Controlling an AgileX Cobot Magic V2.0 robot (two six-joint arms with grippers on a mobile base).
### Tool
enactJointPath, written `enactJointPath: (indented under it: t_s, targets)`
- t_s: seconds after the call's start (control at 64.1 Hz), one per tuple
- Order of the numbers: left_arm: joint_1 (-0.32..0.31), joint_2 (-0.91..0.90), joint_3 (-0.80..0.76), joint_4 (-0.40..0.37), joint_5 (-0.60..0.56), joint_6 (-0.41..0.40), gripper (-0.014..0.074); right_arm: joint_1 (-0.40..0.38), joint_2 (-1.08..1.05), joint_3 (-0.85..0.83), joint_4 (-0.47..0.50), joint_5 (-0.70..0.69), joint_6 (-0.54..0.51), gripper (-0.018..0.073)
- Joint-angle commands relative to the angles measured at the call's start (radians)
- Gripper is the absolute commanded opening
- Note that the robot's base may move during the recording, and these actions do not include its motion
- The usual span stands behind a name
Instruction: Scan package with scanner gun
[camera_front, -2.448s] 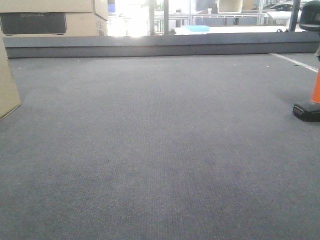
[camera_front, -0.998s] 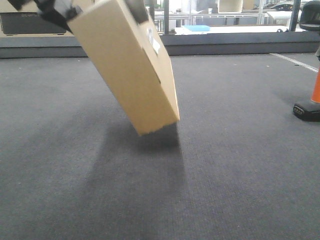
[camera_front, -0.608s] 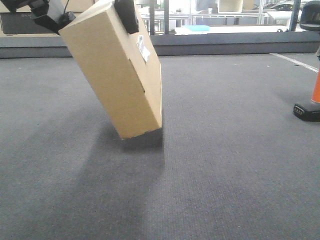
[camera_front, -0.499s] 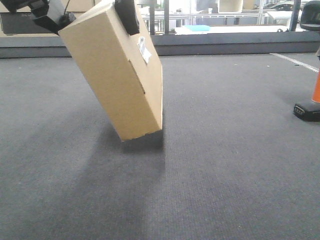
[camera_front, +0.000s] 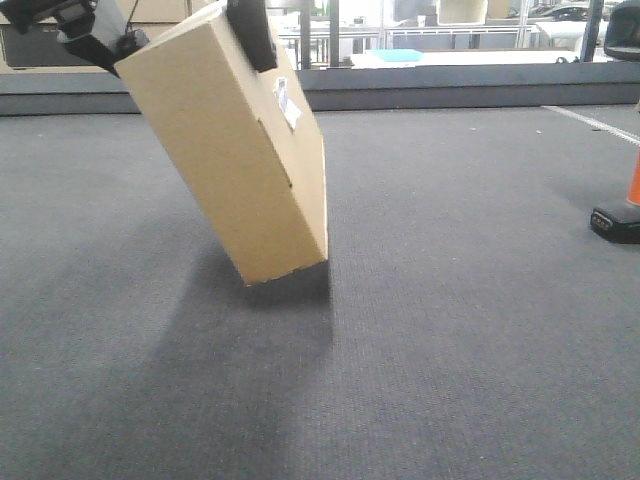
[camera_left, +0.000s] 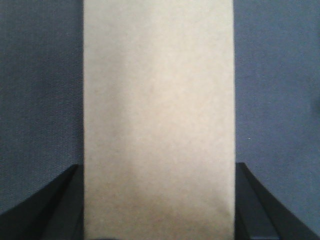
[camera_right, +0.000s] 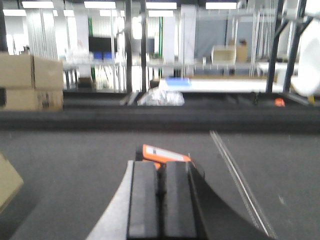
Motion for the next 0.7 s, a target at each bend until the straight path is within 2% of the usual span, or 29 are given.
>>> enactJointPath:
  t_s: [0.0, 0.109, 0.328, 0.561, 0.686]
  targets:
    - [0.008, -0.010, -0.008, -0.004, -0.024, 0.006, -0.0111, 0.000, 0.114, -0.058, -0.013, 0.056, 0.002, -0.0169]
    - [0.008, -0.007, -0.008, -0.012, -0.024, 0.006, -0.0111, 0.000, 0.233, -0.080, -0.013, 0.043, 0.002, -0.0169]
    - [0.008, -0.007, -0.008, -0.014, -0.026, 0.006, -0.0111, 0.000, 0.415, -0.080, 0.000, -0.106, 0.002, -0.0169]
    - [0.008, -0.007, -0.008, -0.018, -0.025, 0.006, -0.0111, 0.000, 0.602, -0.080, 0.002, -0.173, 0.002, -0.0169]
    - [0.008, -0.007, -0.008, -0.018, -0.027, 0.006, -0.0111, 0.000, 0.718, -0.039, 0.002, -0.344, 0.002, -0.0160]
